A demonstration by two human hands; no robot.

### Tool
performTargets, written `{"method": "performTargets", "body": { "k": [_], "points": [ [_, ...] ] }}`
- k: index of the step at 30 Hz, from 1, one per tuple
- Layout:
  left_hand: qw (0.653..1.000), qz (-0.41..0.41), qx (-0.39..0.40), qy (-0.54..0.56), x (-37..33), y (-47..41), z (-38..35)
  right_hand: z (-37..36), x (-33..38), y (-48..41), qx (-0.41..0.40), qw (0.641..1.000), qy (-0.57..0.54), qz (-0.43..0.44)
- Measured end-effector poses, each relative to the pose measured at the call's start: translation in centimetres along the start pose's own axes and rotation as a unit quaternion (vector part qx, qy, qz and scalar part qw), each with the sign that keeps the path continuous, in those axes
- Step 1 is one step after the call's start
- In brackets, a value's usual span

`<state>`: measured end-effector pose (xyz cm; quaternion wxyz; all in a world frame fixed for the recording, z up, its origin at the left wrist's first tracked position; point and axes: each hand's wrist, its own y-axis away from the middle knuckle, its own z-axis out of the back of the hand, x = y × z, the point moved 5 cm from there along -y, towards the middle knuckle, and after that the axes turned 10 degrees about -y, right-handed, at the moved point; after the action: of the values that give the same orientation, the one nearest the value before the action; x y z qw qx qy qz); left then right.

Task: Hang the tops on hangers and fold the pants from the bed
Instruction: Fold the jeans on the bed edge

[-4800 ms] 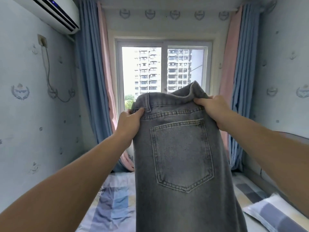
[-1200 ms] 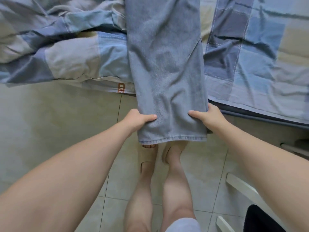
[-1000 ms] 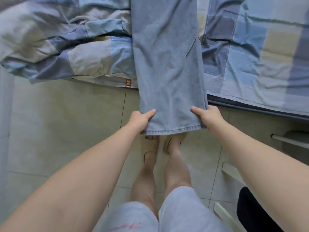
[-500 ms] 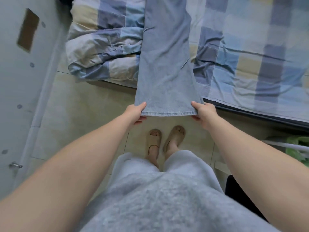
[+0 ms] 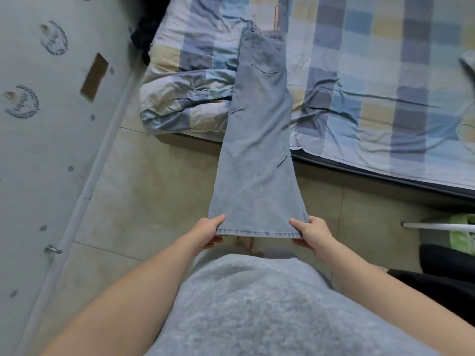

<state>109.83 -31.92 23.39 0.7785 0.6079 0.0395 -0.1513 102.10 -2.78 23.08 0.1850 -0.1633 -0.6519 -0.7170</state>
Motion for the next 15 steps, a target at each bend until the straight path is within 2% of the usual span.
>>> {"method": "performTargets", "body": {
  "k": [5,8,12,15],
  "points": [
    [0.998,0.022,-0.011,-0.051,5.9,1.5,-2.3,1.8,-7.6,2.3,0.002,0.999,0.010,-0.041],
    [0.999,0.027,0.000,-0.043,8.5,1.7,-3.3,2.3,-10.7,3.4,0.005,0.998,-0.001,-0.058],
    [1.000,0.008,-0.001,-0.029,8.5,2.4,-3.4,2.3,-11.0,4.1,0.005,0.998,-0.006,-0.056],
    [1.000,-0.007,-0.016,0.001,6.4,2.0,-2.8,2.3,-8.4,3.9,0.010,0.999,-0.013,-0.043]
  ]
}}
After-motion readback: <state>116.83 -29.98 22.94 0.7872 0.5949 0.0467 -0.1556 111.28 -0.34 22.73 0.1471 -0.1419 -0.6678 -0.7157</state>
